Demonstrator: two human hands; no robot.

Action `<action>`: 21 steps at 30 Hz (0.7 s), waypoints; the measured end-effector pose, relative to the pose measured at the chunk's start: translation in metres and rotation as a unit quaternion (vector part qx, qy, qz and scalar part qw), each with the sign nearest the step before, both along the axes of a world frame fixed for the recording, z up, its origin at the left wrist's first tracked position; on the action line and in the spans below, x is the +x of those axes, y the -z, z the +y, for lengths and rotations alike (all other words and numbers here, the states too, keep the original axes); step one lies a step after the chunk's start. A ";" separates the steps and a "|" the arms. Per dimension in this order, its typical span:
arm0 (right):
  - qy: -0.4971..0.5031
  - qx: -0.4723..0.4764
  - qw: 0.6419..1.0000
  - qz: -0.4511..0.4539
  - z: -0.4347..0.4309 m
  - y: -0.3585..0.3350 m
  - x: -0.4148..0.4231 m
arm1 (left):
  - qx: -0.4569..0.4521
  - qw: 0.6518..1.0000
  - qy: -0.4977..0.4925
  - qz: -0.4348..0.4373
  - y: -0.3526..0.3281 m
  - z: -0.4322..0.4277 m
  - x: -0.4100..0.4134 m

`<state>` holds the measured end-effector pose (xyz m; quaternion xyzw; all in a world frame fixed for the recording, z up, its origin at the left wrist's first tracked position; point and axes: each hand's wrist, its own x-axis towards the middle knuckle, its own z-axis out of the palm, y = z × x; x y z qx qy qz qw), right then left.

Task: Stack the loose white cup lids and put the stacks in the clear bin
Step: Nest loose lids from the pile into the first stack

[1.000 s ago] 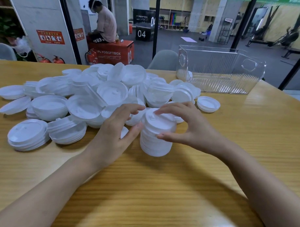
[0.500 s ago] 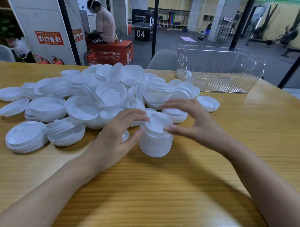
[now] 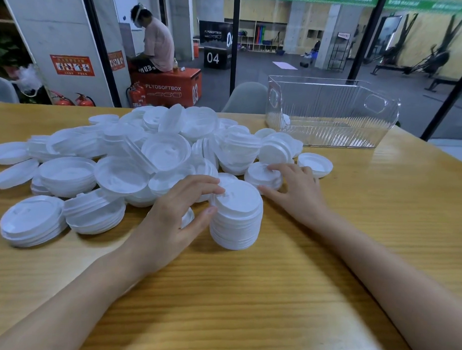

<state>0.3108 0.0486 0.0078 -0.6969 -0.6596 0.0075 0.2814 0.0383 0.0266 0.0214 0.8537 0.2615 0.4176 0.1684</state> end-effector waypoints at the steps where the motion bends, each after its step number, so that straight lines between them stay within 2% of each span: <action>1: 0.005 0.004 1.000 0.008 0.002 0.000 -0.001 | -0.002 1.000 -0.001 -0.001 0.000 0.000 0.000; 6: 0.001 0.022 0.998 0.066 0.000 -0.004 0.002 | -0.005 1.000 0.000 -0.004 0.000 0.000 0.001; 11: -0.030 0.038 0.977 0.209 -0.018 -0.015 0.014 | -0.008 1.000 0.002 -0.007 0.000 0.001 0.000; 15: -0.088 0.061 0.942 0.318 -0.040 -0.030 0.005 | -0.012 1.000 0.002 -0.014 -0.002 -0.002 0.001; 21: -0.211 0.067 0.936 0.272 -0.064 -0.039 -0.027 | -0.045 0.996 -0.041 -0.057 -0.003 -0.004 0.000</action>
